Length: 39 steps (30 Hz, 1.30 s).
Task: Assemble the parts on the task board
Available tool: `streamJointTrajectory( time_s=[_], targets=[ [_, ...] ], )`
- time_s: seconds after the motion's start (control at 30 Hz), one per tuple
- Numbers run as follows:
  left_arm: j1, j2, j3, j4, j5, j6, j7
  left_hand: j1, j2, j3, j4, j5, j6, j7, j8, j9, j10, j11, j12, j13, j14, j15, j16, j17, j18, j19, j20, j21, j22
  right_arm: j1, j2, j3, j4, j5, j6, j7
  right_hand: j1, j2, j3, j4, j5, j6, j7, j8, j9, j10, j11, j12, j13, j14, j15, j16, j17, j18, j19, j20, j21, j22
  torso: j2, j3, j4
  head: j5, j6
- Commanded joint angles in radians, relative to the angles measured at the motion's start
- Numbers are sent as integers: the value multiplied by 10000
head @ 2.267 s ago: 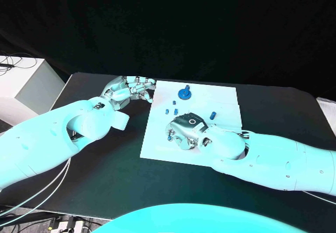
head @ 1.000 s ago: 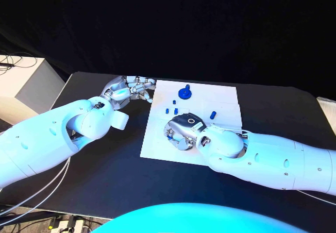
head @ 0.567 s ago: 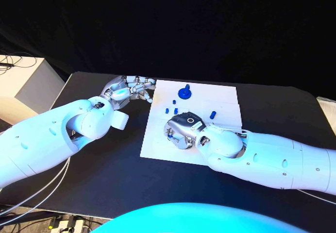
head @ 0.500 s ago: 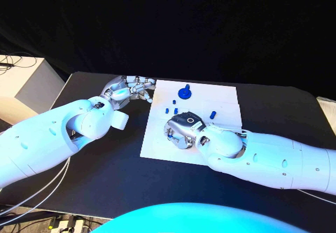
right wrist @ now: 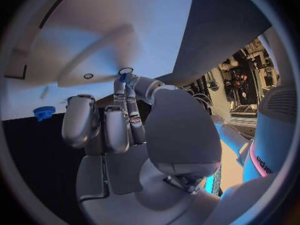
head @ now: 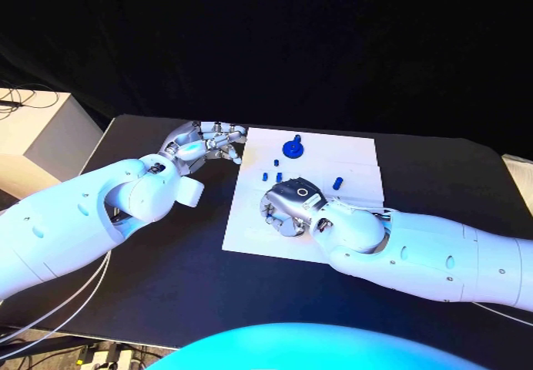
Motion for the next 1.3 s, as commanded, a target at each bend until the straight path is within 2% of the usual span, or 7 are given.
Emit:
streamJointTrajectory(
  time_s=[0.03, 0.47, 0.63, 0.8, 0.97, 1.13, 1.3],
  targets=[
    [-4, -1, 3, 25, -45, 187, 41, 70, 6, -63, 8, -11, -37, 155, 28, -9, -59, 19, 55, -11, -53, 50, -36, 15, 124, 62, 35, -36, -14, -5, -59, 7, 72, -11, -682, 131, 11, 104, -44, 52, -83, 59, 2, 92, 50, 545, -412, 62, 337, 233, -86, -62, -130, -126, 658, -73, 67, 696, 0, -2, 0, 4, 2],
    [-4, -20, 3, 34, -45, 214, 26, 62, 11, -66, 19, -11, -39, 157, 31, -10, -61, 21, 58, -12, -53, 51, -37, 15, 123, 62, 37, -40, -17, -7, -438, 28, 363, 730, -1301, 319, 28, 204, -51, 100, -129, -9, -12, 147, 144, 690, -442, 88, 383, 234, -118, -49, -69, -151, 676, -111, 219, 772, -3, -1, -10, 29, -3],
    [-4, -28, 3, 37, -45, 223, 15, 53, 22, -70, 36, -11, -43, 158, 39, -12, -66, 22, 64, -14, -53, 54, -37, 17, 123, 63, 40, -48, -24, 12, -695, 81, 494, 1763, -1323, 451, 36, 216, -47, 101, -129, -20, -10, 155, 159, 704, -444, 88, 387, 230, -120, -63, -91, -151, 677, -115, 218, 773, -5, -4, -11, 38, 6],
    [-4, -32, 3, 40, -46, 235, 6, 53, 22, -70, 36, -11, -43, 158, 39, -12, -66, 22, 64, -14, -53, 54, -37, 17, 123, 63, 40, -48, -24, 90, -967, 163, 571, 3400, -1212, 732, 54, 229, -39, 94, -129, -39, -3, 163, 177, 709, -443, 82, 391, 227, -122, -69, -98, -155, 680, -119, 234, 781, -6, -3, -12, 47, 8],
    [-5, -34, 3, 43, -52, 245, -7, 53, 22, -70, 36, -11, -43, 158, 39, -12, -66, 22, 64, -14, -53, 54, -37, 17, 123, 63, 40, -48, -24, 244, -1228, 251, 497, 5848, -848, 1061, 93, 254, -25, 76, -128, -85, 16, 179, 217, 699, -432, 60, 395, 214, -119, -101, -146, -151, 677, -125, 200, 770, -7, -4, -11, 71, 18],
    [-5, -34, 3, 40, -59, 262, -28, 54, 28, -74, 49, -10, -50, 157, 48, -14, -74, 22, 72, -17, -54, 55, -39, 19, 124, 66, 42, -58, -33, 520, -1415, 326, 268, 8978, -94, 1285, 139, 293, -9, 52, -128, -163, 45, 191, 269, 659, -409, 17, 399, 203, -105, -131, -184, -152, 672, -124, 179, 766, -6, -3, -10, 111, 12],
    [-5, -29, 3, 37, -74, 276, -44, 54, 29, -74, 50, -10, -51, 157, 49, -15, -75, 22, 73, -17, -54, 55, -39, 19, 124, 66, 42, -59, -33, 802, -1501, 384, 106, 11321, 733, 1174, 156, 313, -8, 40, -128, -196, 58, 198, 293, 642, -398, -1, 402, 192, -97, -164, -237, -166, 677, -123, 252, 801, -6, -8, 4, 148, 11]
  ],
)
